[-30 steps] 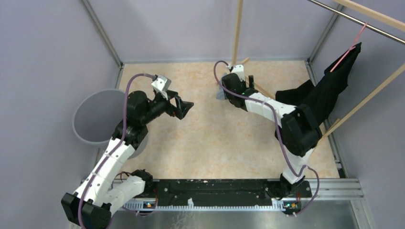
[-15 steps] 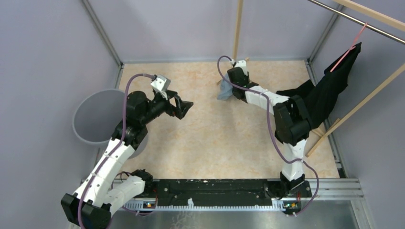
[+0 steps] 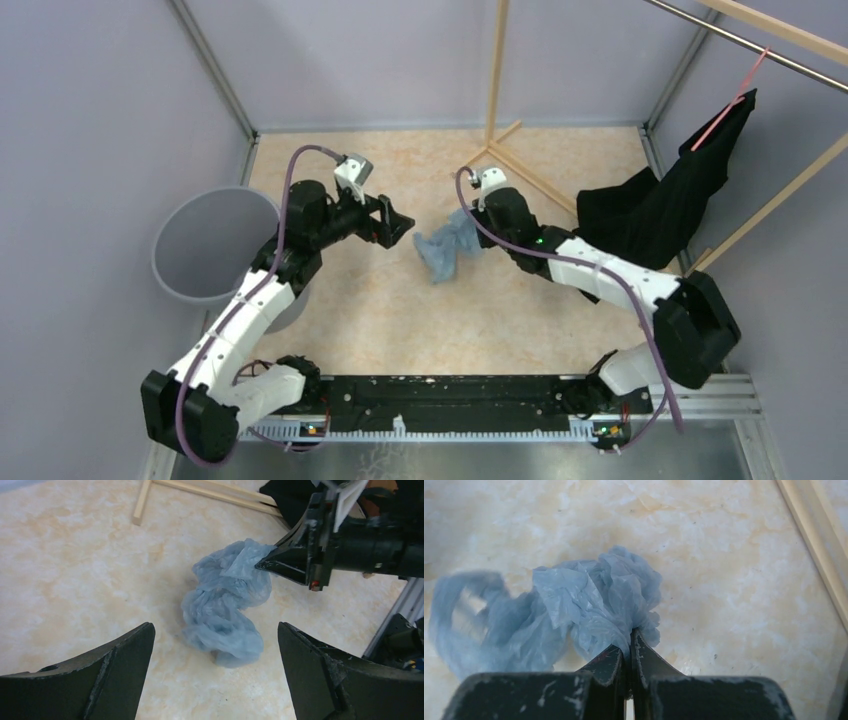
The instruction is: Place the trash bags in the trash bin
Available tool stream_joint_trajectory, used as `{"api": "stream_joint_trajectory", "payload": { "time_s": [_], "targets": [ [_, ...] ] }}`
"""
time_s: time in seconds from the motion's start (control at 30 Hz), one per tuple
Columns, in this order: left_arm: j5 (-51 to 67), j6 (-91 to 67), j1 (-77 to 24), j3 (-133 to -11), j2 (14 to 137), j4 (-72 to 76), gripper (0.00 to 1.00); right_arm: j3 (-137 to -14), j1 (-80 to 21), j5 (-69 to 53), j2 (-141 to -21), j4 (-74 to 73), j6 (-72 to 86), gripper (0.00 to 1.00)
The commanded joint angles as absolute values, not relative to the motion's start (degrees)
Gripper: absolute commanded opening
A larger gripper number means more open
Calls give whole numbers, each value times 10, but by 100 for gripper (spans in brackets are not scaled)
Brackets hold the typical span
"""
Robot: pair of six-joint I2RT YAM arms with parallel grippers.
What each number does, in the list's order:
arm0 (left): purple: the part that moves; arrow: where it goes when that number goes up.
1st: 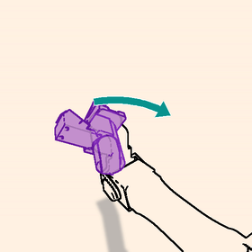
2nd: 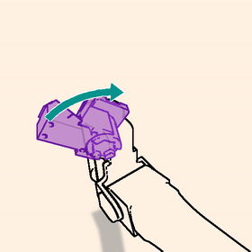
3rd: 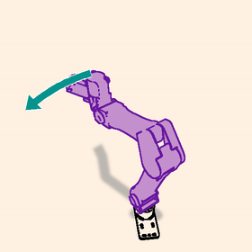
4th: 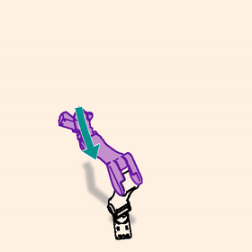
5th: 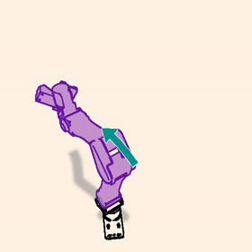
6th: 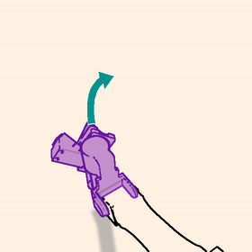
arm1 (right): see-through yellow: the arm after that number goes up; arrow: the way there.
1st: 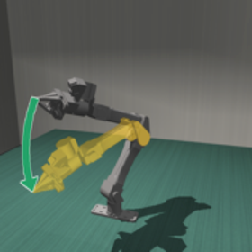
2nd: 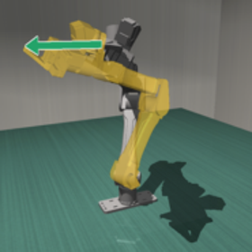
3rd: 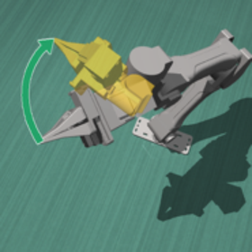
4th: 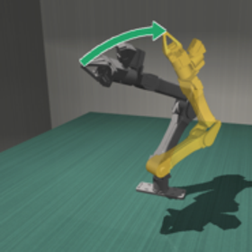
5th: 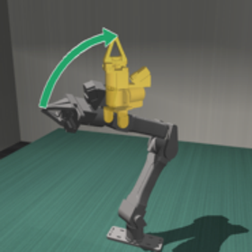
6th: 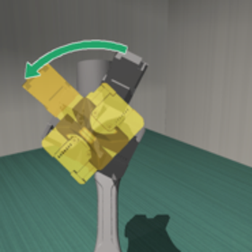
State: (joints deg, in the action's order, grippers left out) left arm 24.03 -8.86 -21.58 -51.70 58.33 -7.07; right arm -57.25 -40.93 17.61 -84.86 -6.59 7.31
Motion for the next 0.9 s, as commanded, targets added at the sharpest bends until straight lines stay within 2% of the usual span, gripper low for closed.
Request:
{"api": "stream_joint_trajectory", "payload": {
  "time_s": [0.0, 0.1, 0.27, 0.37, 0.47, 0.57, 0.7, 0.77, 0.87],
  "targets": [
    [299, -124, -229, -541, 624, -56, 98, -505, -403, 67, -768, -23, 124, 0],
    [316, -142, -253, -543, 669, -59, 98, -475, -403, 53, -751, -4, 138, 0],
    [174, -119, -332, -560, 715, -124, 98, -469, -400, 23, -759, 23, 162, 0],
    [140, -122, -368, -574, 759, -153, 98, -467, -400, 2, -762, 31, 180, 0],
    [100, -147, -373, -601, 792, -197, 96, -462, -398, 20, -746, 26, 181, 0],
    [81, -153, -371, -591, 785, -180, 94, -465, -394, 39, -730, 8, 172, 0],
    [52, -158, -371, -580, 772, -171, 94, -470, -395, 54, -706, -24, 162, 0],
    [36, -164, -369, -577, 771, -167, 98, -473, -395, 59, -693, -35, 148, 0],
    [59, -170, -359, -578, 785, -163, 98, -481, -395, 86, -672, -53, 133, 0]
  ]
}}
